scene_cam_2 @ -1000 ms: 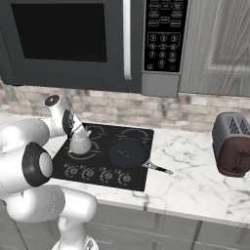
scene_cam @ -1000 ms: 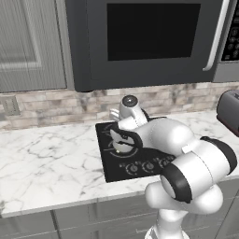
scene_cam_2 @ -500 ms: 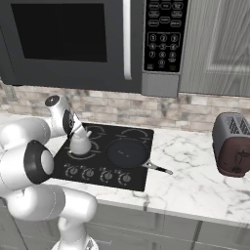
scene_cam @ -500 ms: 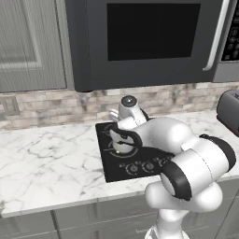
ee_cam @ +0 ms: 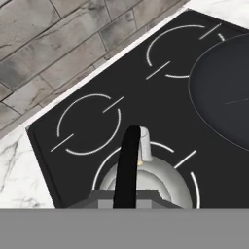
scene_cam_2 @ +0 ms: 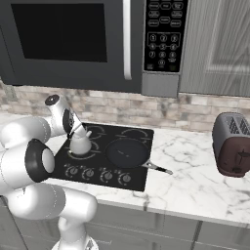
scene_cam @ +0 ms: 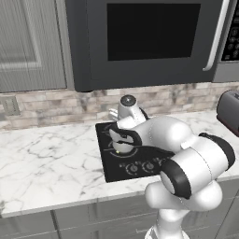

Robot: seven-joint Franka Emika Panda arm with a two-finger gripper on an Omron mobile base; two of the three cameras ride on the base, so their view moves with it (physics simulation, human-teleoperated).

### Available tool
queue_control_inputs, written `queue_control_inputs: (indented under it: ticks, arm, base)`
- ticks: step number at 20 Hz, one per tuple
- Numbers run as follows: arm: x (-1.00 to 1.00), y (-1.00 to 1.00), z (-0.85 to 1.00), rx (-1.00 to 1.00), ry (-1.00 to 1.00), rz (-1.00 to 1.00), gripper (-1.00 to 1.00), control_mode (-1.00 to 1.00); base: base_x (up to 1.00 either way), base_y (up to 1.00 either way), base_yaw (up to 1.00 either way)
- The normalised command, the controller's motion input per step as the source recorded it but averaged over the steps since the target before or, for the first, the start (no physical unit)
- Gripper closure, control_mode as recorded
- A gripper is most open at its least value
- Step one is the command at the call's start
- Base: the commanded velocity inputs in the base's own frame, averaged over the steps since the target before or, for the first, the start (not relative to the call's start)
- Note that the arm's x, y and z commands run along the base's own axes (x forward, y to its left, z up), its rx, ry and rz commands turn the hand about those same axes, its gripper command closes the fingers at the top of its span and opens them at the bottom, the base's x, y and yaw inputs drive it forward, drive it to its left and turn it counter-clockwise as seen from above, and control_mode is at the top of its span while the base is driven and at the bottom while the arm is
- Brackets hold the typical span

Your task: Pick the kettle from the counter and place it on a stove burner. Then turn the burner on.

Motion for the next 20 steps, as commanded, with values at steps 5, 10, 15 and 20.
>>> queue_control_inputs:
  ticks: [5, 10, 15, 20]
  arm:
    - [0.00, 0.00, 0.00, 0.00, 0.00, 0.00, -1.00, -1.00]
    - [0.00, 0.00, 0.00, 0.00, 0.00, 0.00, -1.00, -1.00]
    - [0.00, 0.00, 0.16, 0.00, -0.03, 0.00, -1.00, -1.00]
    - [-0.03, 0.08, 0.50, 0.00, -0.13, 0.00, -1.00, -1.00]
  base:
    - [0.00, 0.00, 0.00]
    - [0.00, 0.00, 0.00]
    - [0.00, 0.00, 0.00]
    - [0.00, 0.00, 0.00]
